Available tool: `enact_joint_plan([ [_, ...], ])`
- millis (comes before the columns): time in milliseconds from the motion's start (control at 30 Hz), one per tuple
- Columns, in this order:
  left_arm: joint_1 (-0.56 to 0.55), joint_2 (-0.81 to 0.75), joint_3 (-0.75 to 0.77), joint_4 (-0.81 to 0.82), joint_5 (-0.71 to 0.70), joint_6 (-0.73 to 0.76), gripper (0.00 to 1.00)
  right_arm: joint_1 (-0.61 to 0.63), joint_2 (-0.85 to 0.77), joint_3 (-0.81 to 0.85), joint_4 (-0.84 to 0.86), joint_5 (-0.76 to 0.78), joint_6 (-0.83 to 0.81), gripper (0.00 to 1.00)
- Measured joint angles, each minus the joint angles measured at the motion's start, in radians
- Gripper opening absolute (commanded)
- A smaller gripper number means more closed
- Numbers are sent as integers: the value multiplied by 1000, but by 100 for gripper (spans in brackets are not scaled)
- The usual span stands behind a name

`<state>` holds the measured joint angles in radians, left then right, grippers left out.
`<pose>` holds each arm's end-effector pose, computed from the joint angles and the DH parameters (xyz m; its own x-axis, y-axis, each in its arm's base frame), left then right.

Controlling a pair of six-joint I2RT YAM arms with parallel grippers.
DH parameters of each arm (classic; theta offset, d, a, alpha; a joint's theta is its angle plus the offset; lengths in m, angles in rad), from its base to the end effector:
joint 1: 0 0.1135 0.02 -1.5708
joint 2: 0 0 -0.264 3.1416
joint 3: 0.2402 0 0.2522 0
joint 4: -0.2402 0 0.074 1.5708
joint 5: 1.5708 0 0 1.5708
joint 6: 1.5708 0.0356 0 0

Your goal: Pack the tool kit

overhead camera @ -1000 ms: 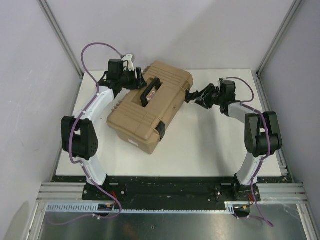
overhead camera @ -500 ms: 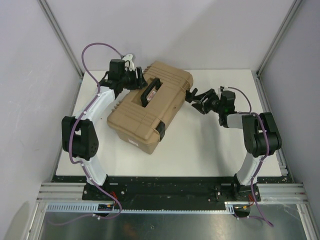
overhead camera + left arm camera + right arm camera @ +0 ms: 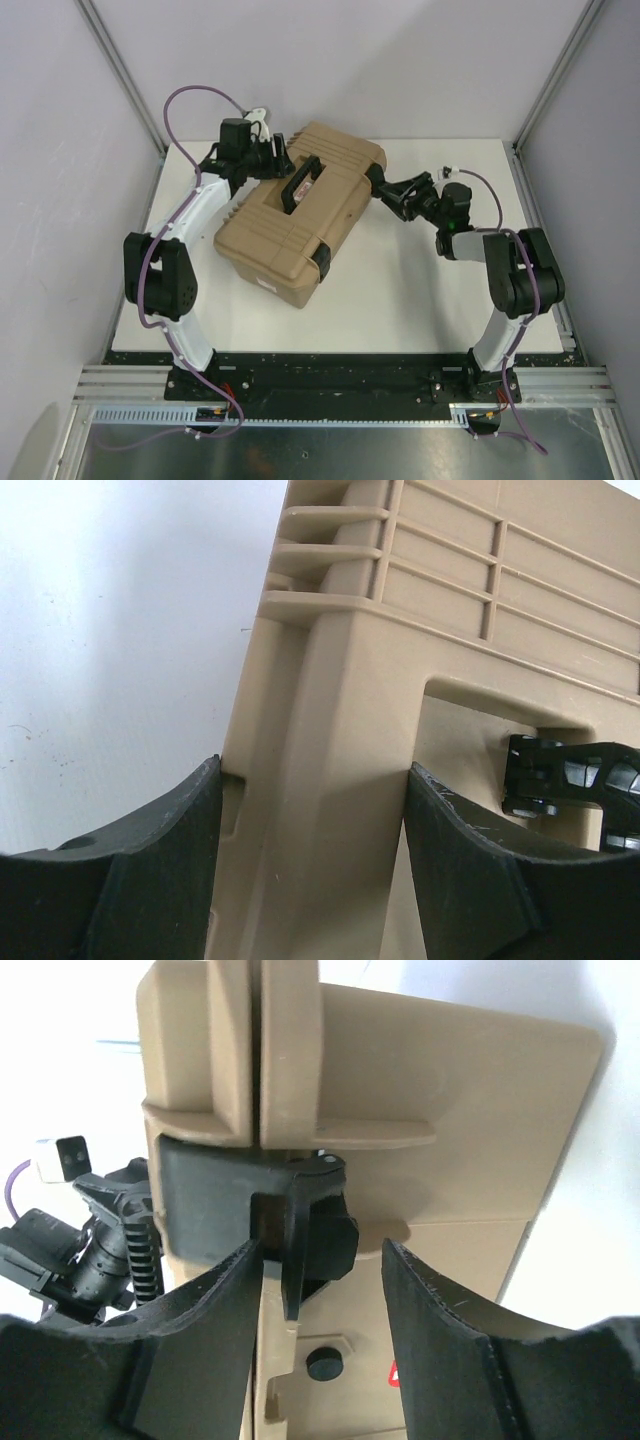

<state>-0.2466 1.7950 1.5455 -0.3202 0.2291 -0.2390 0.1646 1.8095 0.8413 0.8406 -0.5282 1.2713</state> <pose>0.4076 -0.1110 0.3099 -0.6084 -0.0846 -0.7891 0.2873 0.9034 -0.3184 0.3666 0.0791 0.1889 -0.6434 0.7297 -0.2314 -0.0673 0.2471 0.9666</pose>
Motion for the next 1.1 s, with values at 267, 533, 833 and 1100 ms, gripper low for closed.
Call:
enact_joint_plan([
  [267, -8, -7, -10, 6, -25, -7, 17, 17, -67, 8, -111, 17, -85, 66],
  [533, -16, -16, -23, 18, -52, -13, 17, 12, -93, 55, -314, 40, -172, 71],
  [833, -38, -32, -39, 21, -112, -41, 17, 11, -116, 91, -495, 108, -243, 73],
  [1100, -43, -35, -45, 27, -122, -42, 18, 5, -149, 100, -576, 135, -299, 71],
])
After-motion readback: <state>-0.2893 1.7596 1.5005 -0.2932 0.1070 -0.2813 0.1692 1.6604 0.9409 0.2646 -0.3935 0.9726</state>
